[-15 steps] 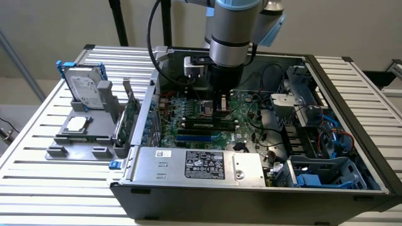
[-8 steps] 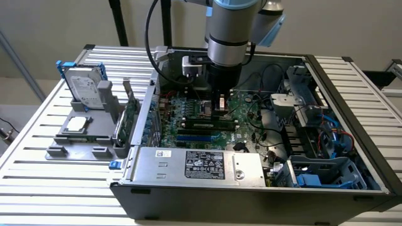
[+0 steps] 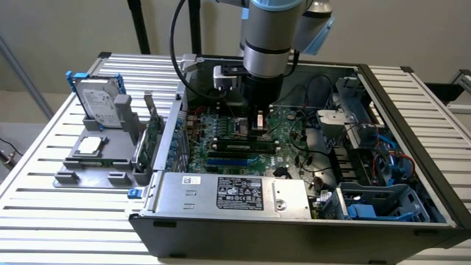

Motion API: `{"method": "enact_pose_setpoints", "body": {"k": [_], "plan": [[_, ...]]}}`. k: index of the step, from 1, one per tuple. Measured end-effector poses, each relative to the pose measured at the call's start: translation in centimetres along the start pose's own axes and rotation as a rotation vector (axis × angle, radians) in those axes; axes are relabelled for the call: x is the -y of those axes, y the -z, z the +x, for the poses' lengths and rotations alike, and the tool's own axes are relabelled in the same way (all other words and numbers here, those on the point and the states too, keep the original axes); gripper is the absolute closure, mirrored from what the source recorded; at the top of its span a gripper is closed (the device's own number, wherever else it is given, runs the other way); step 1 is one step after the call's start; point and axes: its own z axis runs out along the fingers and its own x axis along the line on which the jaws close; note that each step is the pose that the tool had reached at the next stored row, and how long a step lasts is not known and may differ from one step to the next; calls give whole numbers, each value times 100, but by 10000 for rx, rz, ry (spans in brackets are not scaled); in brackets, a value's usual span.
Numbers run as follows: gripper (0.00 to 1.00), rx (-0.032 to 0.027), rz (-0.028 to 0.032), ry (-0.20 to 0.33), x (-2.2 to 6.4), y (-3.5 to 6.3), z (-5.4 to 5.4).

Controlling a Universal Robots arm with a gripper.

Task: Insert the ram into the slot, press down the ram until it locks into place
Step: 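Press down the ram until it locks into place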

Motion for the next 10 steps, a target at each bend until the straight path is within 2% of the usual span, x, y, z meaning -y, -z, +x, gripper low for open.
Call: {"method": "enact_pose_setpoints", "body": {"k": [10], "plan": [[89,-3,0,-1,-4,-83,-5]]}}
